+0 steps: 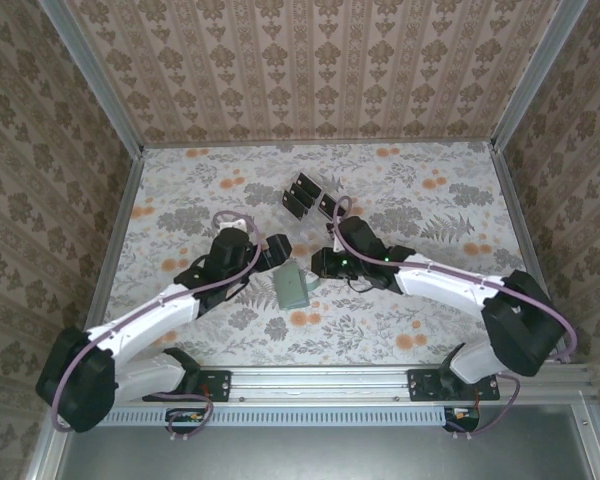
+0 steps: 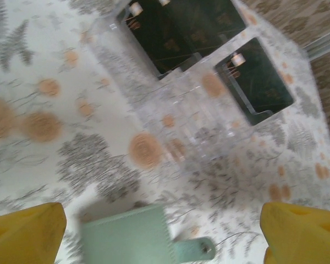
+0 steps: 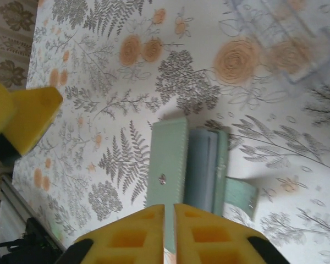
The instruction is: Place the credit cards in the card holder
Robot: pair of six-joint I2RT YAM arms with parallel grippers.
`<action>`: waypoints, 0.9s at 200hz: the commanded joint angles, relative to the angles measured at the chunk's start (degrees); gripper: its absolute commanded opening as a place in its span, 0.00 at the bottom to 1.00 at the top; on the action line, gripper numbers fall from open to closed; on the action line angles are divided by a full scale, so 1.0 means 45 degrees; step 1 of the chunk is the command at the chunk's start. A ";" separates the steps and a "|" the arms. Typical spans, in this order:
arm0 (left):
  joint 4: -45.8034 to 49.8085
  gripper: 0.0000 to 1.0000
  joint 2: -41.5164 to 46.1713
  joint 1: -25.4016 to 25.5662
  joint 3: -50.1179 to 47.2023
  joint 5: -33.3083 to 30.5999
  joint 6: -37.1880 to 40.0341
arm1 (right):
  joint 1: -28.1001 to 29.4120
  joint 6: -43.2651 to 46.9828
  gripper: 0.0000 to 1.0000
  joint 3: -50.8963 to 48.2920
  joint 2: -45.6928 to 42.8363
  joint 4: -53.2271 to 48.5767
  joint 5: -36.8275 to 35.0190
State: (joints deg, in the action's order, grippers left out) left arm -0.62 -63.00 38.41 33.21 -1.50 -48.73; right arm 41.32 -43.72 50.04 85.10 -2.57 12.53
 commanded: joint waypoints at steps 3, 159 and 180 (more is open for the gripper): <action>0.2835 1.00 0.0506 -0.0178 -0.0463 -0.0513 0.0910 | 0.0189 0.0088 0.06 0.0806 0.1029 0.0322 0.0670; 0.3671 1.00 -0.0570 0.0469 -0.0769 -0.0695 0.1864 | 0.1071 -0.0630 0.00 0.0442 0.3895 0.1525 0.1138; 0.3503 1.00 -0.0627 0.0835 -0.0869 -0.0700 0.1772 | 0.1059 -0.0732 0.00 0.0349 0.4046 0.1673 0.1187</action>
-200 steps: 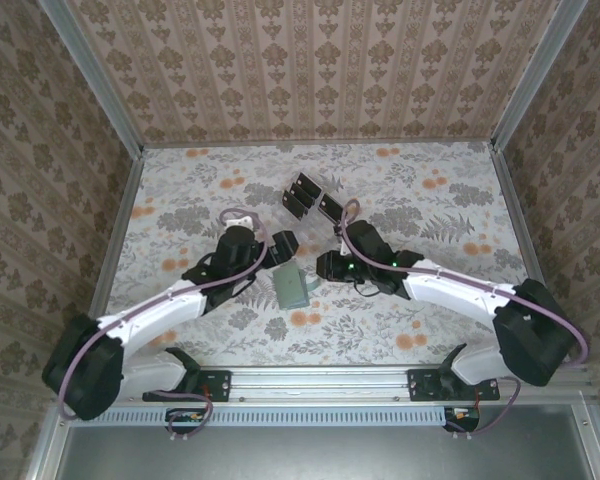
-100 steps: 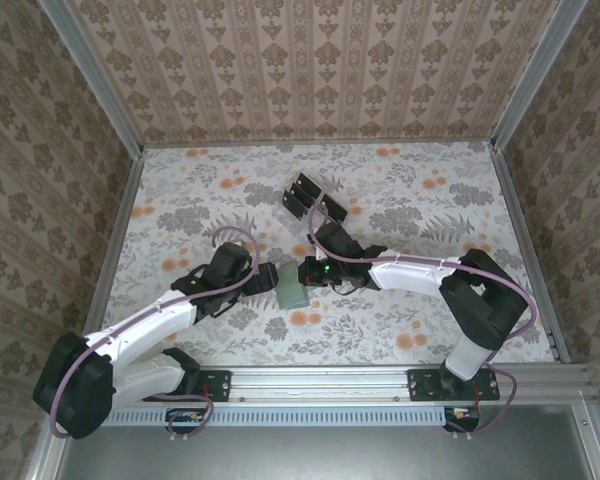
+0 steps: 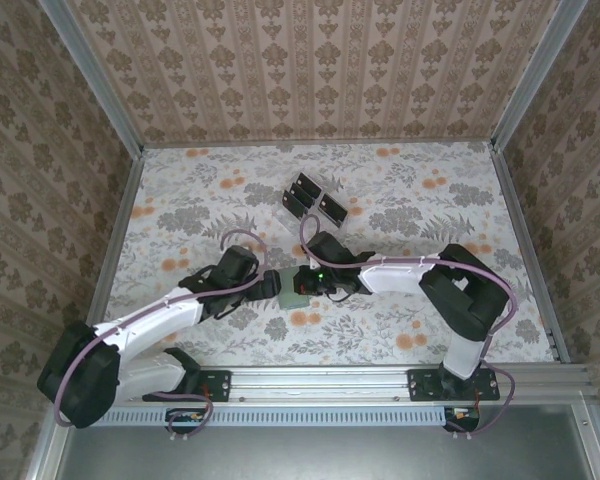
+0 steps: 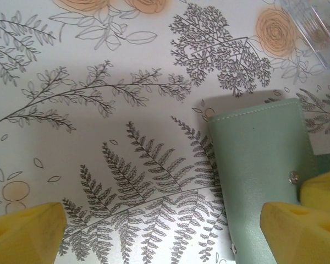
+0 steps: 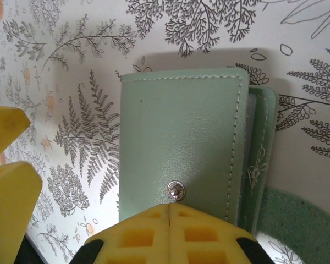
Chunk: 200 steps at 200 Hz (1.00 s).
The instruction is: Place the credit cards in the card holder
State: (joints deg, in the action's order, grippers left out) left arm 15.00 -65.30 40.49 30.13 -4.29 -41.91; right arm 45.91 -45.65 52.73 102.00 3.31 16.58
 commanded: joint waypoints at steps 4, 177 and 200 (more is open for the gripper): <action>-0.0017 1.00 -0.0118 0.0444 -0.0216 -0.0095 0.0205 | 0.0059 -0.0316 0.00 -0.0272 0.0311 0.0376 0.0296; -0.1821 1.00 -0.1759 0.2110 -0.1378 -0.1018 -0.1136 | 0.0065 -0.0436 0.00 -0.0335 0.0294 0.0469 0.0325; -0.1635 1.00 -0.2021 0.2164 -0.1451 -0.1095 -0.1295 | 0.0033 -0.0320 0.00 -0.0069 -0.0065 0.0094 0.0342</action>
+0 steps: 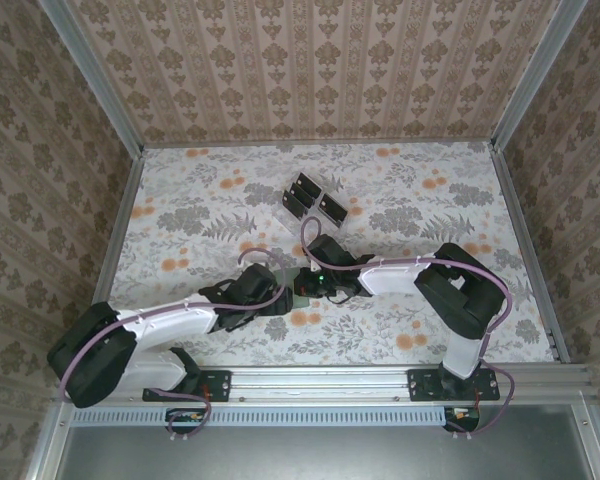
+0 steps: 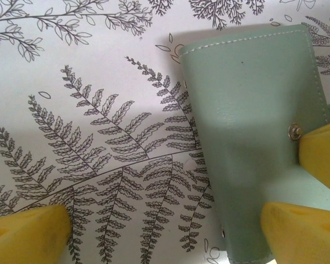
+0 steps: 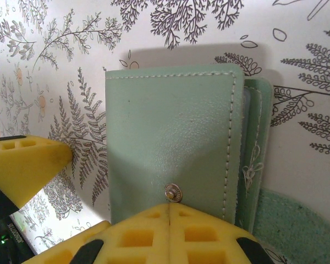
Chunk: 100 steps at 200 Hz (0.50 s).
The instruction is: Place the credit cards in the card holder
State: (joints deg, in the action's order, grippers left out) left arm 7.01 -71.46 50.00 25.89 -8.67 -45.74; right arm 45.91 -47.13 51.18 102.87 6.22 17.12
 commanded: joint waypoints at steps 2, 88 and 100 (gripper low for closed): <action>0.0182 1.00 -0.0660 0.0049 -0.0502 -0.0134 -0.0467 | 0.0013 0.0007 0.00 0.0289 -0.0315 -0.0574 0.0219; 0.1813 1.00 -0.1363 0.0240 0.0340 -0.0594 -0.0442 | -0.0615 0.1564 0.34 0.1519 -0.3052 -0.4655 -0.2427; 0.1764 1.00 -0.1448 0.0268 0.0350 -0.0576 -0.0442 | -0.0633 0.1823 0.36 0.1700 -0.2999 -0.5219 -0.2804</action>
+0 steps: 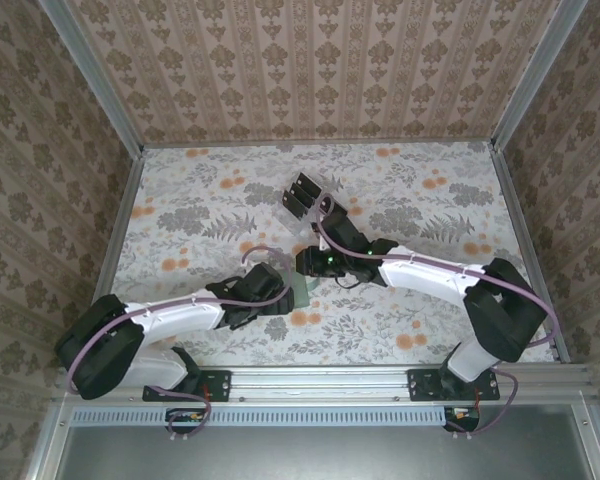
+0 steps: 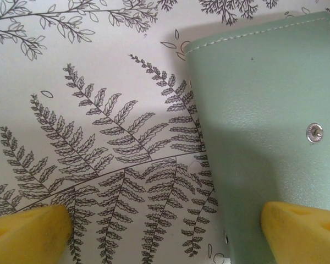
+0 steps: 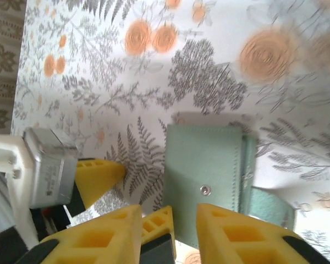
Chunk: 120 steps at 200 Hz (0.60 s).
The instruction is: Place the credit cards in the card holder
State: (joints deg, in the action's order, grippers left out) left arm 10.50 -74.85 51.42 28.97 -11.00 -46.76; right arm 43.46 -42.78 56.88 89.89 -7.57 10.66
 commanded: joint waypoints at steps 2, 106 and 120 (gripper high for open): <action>0.0987 1.00 -0.0721 -0.0042 -0.0327 -0.0055 -0.0214 | -0.0088 0.0905 0.36 0.0467 -0.0083 -0.2245 -0.1424; 0.0884 1.00 -0.0576 0.0014 -0.0489 -0.0130 -0.0292 | -0.0097 0.1596 0.30 0.1002 0.1585 -0.2980 -0.1880; 0.0873 1.00 -0.0554 0.0018 -0.0503 -0.0133 -0.0297 | -0.0095 0.1586 0.28 0.0992 0.1683 -0.2930 -0.1840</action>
State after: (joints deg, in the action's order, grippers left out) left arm 10.87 -75.29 51.79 29.32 -11.73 -46.81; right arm 43.27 -36.27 59.33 96.29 -19.55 3.33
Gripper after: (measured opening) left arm 0.997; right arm 0.294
